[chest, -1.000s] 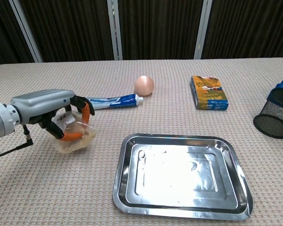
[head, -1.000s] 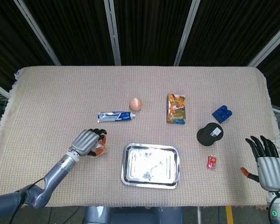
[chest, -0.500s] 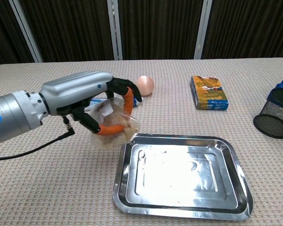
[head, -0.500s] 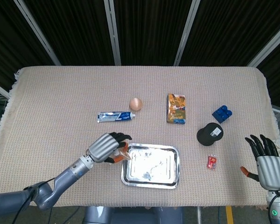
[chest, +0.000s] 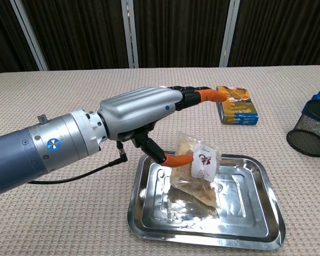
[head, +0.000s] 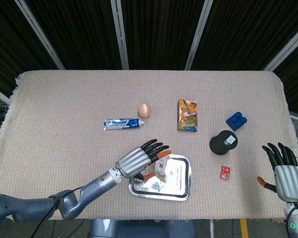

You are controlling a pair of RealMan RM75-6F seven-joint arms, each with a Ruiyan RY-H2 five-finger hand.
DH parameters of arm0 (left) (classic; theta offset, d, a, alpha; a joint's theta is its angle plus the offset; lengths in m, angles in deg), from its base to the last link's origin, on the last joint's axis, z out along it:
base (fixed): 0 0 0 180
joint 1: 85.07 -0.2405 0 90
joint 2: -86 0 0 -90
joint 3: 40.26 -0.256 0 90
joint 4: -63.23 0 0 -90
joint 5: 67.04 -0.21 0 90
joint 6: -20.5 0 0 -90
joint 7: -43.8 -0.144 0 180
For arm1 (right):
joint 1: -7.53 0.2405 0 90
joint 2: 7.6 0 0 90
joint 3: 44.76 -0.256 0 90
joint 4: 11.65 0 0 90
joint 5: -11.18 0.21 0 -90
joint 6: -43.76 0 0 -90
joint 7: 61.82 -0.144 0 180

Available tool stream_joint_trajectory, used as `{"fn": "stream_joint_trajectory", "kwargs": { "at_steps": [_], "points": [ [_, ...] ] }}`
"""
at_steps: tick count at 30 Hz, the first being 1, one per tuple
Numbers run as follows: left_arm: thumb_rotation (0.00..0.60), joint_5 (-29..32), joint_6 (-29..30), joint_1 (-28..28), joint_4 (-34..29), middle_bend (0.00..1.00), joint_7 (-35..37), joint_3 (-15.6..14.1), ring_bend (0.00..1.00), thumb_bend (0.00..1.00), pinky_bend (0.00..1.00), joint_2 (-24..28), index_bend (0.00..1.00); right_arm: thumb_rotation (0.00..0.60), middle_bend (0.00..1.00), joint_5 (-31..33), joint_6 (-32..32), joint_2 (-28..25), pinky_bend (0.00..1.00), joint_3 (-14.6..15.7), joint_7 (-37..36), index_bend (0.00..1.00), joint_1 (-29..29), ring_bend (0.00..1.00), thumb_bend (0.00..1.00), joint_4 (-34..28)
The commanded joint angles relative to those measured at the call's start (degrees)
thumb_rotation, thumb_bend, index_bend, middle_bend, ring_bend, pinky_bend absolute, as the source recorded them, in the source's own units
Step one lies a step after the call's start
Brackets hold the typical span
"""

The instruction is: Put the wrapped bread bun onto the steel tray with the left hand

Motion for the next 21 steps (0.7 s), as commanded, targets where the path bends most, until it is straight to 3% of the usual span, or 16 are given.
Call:
{"fn": "stream_joint_trajectory", "kwargs": {
  "at_steps": [1, 7, 14, 21],
  "points": [
    [0.484, -0.3, 1.3, -0.2, -0.3, 0.00, 0.9, -0.4, 0.00, 0.00, 0.00, 0.5, 0.00, 0.600, 0.10, 0.1, -0.2, 0.1, 0.10, -0.1, 0.0, 0.13, 0.2, 0.00, 0.00, 0.2],
    [0.482, 0.3, 5.2, -3.1, -3.5, 0.00, -1.5, -1.3, 0.00, 0.00, 0.00, 5.4, 0.00, 0.600, 0.10, 0.2, -1.0, 0.2, 0.10, -0.2, -0.3, 0.13, 0.7, 0.00, 0.00, 0.6],
    [0.483, 6.3, 8.6, -10.2, -11.0, 0.00, -12.7, -3.3, 0.00, 0.00, 0.00, 17.4, 0.00, 0.600, 0.10, 0.3, -1.6, 0.4, 0.10, -0.4, -0.7, 0.13, 1.2, 0.00, 0.00, 1.0],
    [0.494, 10.9, 16.7, -19.1, -16.8, 0.00, -15.4, -5.6, 0.00, 0.05, 0.00, 27.3, 0.00, 0.600, 0.10, 0.4, -2.5, 0.9, 0.10, -0.5, -1.0, 0.13, 1.8, 0.00, 0.00, 1.7]
  ]
}}
